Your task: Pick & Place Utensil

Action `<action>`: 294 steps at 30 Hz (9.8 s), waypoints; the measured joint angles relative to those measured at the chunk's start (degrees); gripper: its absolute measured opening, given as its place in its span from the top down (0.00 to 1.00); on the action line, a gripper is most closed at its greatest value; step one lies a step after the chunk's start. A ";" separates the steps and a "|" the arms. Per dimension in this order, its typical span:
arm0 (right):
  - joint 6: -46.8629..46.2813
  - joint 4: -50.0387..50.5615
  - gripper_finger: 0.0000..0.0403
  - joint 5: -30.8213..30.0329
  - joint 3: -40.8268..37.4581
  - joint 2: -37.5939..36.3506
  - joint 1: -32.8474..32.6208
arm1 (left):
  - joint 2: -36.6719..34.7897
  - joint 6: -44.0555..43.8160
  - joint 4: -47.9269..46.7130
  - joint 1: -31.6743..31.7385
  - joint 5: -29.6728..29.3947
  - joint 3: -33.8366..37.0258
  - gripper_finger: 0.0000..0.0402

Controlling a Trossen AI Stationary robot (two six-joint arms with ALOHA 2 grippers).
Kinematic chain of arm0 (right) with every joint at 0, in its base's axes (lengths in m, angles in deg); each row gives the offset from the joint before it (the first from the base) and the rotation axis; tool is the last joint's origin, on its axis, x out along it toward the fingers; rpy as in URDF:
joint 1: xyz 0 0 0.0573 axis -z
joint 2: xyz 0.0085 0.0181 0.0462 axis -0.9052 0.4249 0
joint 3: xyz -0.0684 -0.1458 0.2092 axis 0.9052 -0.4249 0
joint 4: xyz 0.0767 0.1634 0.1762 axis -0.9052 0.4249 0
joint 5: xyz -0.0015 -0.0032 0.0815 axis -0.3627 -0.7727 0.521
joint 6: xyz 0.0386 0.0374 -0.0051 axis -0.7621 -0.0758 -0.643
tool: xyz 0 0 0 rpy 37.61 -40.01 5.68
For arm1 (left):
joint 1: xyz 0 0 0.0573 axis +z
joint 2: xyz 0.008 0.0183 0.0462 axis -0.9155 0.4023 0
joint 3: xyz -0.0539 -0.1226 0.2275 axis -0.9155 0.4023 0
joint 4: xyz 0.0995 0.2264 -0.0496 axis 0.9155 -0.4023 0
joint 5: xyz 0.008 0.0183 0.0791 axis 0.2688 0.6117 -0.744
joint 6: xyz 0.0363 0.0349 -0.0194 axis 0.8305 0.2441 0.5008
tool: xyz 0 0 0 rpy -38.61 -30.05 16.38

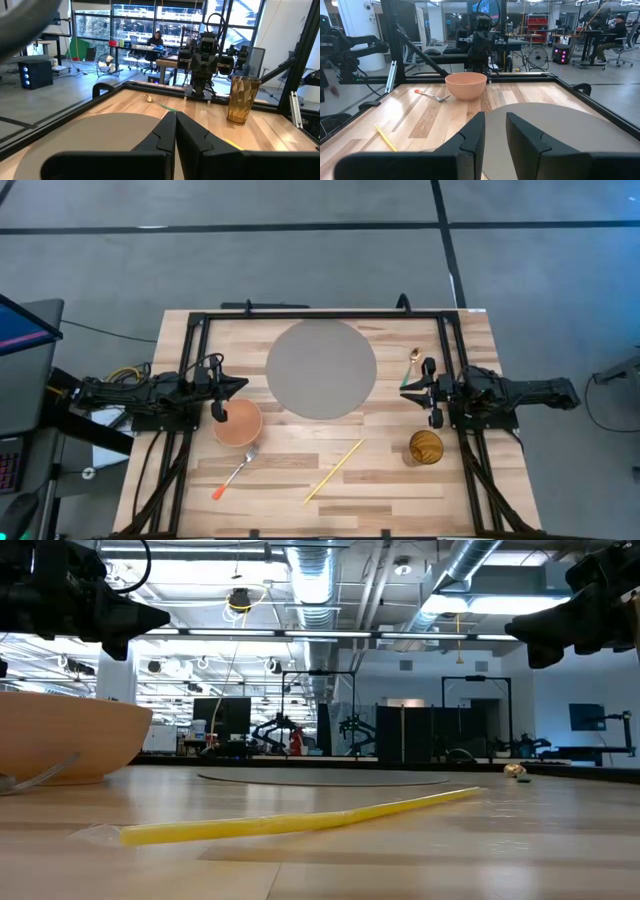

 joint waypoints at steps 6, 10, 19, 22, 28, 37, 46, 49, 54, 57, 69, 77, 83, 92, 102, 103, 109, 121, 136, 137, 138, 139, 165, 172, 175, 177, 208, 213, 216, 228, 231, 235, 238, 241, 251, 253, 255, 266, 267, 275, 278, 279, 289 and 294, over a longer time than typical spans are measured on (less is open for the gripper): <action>0.00 -0.02 0.82 0.00 0.01 0.01 0.01 | 0.00 0.00 0.00 0.00 0.00 -0.01 0.97; 0.00 -0.01 0.82 0.00 0.01 0.01 0.01 | -0.01 0.00 0.00 0.00 0.00 0.00 0.97; 0.00 0.00 0.82 0.00 0.00 0.00 0.00 | 0.00 0.00 0.00 0.00 -0.02 0.00 0.97; 0.00 0.00 0.82 0.00 0.02 0.02 0.00 | 0.00 0.00 0.00 0.00 -0.01 -0.01 0.97; 0.00 0.00 0.82 -0.02 0.02 0.02 0.00 | -0.01 0.00 0.00 0.00 -0.01 -0.01 0.97; 0.00 -0.02 0.82 0.00 0.02 0.02 0.00 | 0.00 0.00 0.00 0.00 0.00 -0.02 0.97; 0.00 -0.44 0.82 -0.02 -0.07 0.00 0.02 | 0.00 0.00 0.00 0.00 -0.02 -0.02 0.97; 0.00 -0.52 0.82 -0.02 -0.07 0.00 0.00 | 0.00 0.00 0.00 0.00 -0.01 0.00 0.97; 0.00 -0.61 0.82 -0.04 -0.07 0.00 0.02 | 0.00 0.00 0.00 0.00 -0.01 -0.02 0.97; 0.00 -0.62 0.82 -0.03 -0.07 0.00 0.01 | -0.01 -0.01 0.00 0.00 -0.01 -0.02 0.97; 0.00 -0.70 0.82 -0.04 -0.07 0.00 0.00 | -0.01 0.00 0.00 0.00 -0.01 -0.02 0.97; 0.00 -0.72 0.82 -0.04 -0.07 0.00 0.00 | -0.01 0.00 0.00 0.00 -0.01 -0.01 0.97; 0.00 -0.72 0.82 -0.04 -0.07 0.01 0.00 | -0.01 0.00 0.00 0.00 -0.02 -0.02 0.97; 0.00 -0.70 0.82 -0.03 -0.07 0.00 -0.60 | 0.00 0.00 0.00 0.00 0.00 0.00 0.97; 0.00 -0.67 0.82 -0.02 -0.05 0.00 -5.90 | -0.01 0.00 0.00 0.00 -0.02 0.00 0.97; 0.00 -0.67 0.82 -0.02 -0.05 0.00 -6.26 | 0.00 0.00 0.00 0.01 -0.02 0.00 0.97; 0.00 -0.65 0.82 -0.02 -0.05 0.00 -6.84 | -0.02 0.00 0.02 0.00 -0.02 0.00 0.97; 0.00 -0.61 0.82 -0.02 0.00 0.00 -6.78 | 0.00 5.58 0.00 0.00 0.00 -0.02 0.97; 0.00 -0.63 0.82 -0.02 0.00 0.01 3.09 | -0.02 5.18 1.63 0.00 0.02 0.00 0.97; 0.00 -0.61 0.82 -0.02 0.00 0.00 3.19 | -0.02 3.72 1.85 0.00 0.17 0.00 0.97; 0.00 -0.61 0.82 -0.02 0.00 0.00 3.21 | -0.02 2.12 1.85 0.00 0.19 0.00 0.97; 0.00 -0.61 0.82 -0.02 0.00 0.00 3.19 | -0.02 0.46 1.88 0.00 0.21 0.00 0.97; -0.27 -0.61 0.82 -0.25 0.02 0.01 4.63 | 28.93 3.03 -4.79 0.04 4.25 -26.15 0.79; -12.98 -3.46 0.82 -0.24 0.02 0.02 4.44 | 47.70 -6.23 -33.92 0.06 4.06 -44.51 0.73; -14.31 -3.87 0.82 -0.23 0.04 0.02 4.44 | 52.71 -10.07 -41.78 0.43 4.10 -46.62 0.69; -14.33 -3.87 0.82 -0.22 0.04 0.02 4.44 | 55.02 -12.44 -45.72 1.11 4.34 -46.62 0.65; -14.01 -3.84 0.82 -0.22 0.04 0.02 4.44 | 59.85 -27.08 -60.05 6.23 13.48 -36.23 0.62; -14.01 -3.87 0.82 -0.22 0.04 0.02 4.44 | 59.85 -27.08 -59.78 6.23 13.49 -36.23 0.63; -13.98 -3.87 0.82 -0.22 0.04 0.02 4.44 | 59.85 -27.08 -59.11 6.23 13.49 -36.26 0.63; -13.86 -3.87 0.82 -0.22 0.04 0.02 4.45 | 59.83 -27.48 -57.94 6.23 13.63 -39.83 0.63; -11.84 -3.87 0.82 -1.45 0.04 0.02 4.48 | 59.83 -27.47 -58.15 6.23 13.58 -40.22 0.63; -12.30 -2.88 0.82 -4.59 0.04 0.00 4.52 | 59.83 -27.34 -58.33 5.92 13.56 -38.81 0.63; -12.05 -1.52 0.80 -4.64 0.02 0.00 4.57 | 59.83 -27.02 -58.36 5.92 13.54 -37.49 0.63; -12.06 -1.48 0.75 -4.68 0.02 0.00 4.59 | 59.85 -26.86 -58.44 5.95 13.24 -36.93 0.63; -6.44 -8.01 0.47 -5.19 0.00 0.00 4.59 | 59.84 -25.12 -56.46 5.95 13.71 -34.37 0.73; -5.55 -11.23 0.43 -6.10 0.00 0.00 4.86 | 59.83 -25.25 -53.50 5.95 15.13 -32.65 0.82; -4.42 -14.59 0.41 -8.95 0.00 0.00 5.56 | 59.85 -24.81 -49.10 5.95 16.87 -31.09 0.92; -4.38 -20.68 0.44 -16.70 2.08 0.01 10.84 | 60.97 -10.91 -46.08 7.75 7.75 -49.92 0.97; -4.38 -20.88 0.44 -16.70 2.09 0.02 10.97 | 61.85 -10.91 -44.47 8.35 7.40 -52.12 0.97; -4.46 -22.01 0.45 -16.54 2.14 0.02 12.46 | 77.24 -7.26 -31.27 14.83 7.56 -60.55 0.97; -4.49 -21.98 0.45 -16.52 2.14 0.02 12.46 | 83.76 -6.13 -28.68 18.10 10.55 -61.30 0.96; -4.48 -21.98 0.45 -16.52 2.14 0.02 12.46 | 85.75 -6.99 -28.04 19.12 11.14 -61.50 0.96; -4.52 -21.88 0.45 -16.53 2.14 0.02 12.40 | 99.62 -16.79 -17.51 26.29 20.03 -61.72 0.97; -4.50 -21.01 0.45 -16.57 2.16 0.02 12.41 | 103.06 -17.02 -17.78 26.93 23.86 -61.73 0.94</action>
